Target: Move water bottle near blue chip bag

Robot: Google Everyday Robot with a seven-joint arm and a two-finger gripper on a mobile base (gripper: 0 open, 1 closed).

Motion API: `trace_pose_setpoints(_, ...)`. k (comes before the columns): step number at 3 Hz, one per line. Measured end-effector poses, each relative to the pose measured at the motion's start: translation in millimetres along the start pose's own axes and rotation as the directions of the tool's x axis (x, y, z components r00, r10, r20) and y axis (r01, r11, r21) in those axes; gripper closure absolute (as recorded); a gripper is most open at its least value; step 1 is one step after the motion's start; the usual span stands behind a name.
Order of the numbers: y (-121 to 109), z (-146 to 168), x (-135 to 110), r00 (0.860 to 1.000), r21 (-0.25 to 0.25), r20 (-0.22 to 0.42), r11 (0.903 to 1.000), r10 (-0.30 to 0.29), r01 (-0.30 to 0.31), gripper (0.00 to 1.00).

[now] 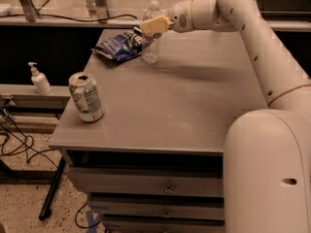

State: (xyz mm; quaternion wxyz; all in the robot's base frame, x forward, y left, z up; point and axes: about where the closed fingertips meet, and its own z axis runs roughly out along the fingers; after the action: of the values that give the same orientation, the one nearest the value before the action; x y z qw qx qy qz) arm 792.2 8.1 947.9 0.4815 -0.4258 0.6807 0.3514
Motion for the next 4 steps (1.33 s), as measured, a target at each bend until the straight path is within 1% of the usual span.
trace_pose_setpoints(2,-0.3,7.7,2.9,0.999,-0.039,-0.013,0.9986,-0.035,0.034,0.39)
trace_pose_setpoints(3,-0.2,9.9,5.3,0.999,-0.054,-0.02,0.9978,-0.038,0.037,0.15)
trace_pose_setpoints(4,-0.9,10.2,7.3,0.999,-0.063,-0.023,0.9974,-0.036,0.034,0.0)
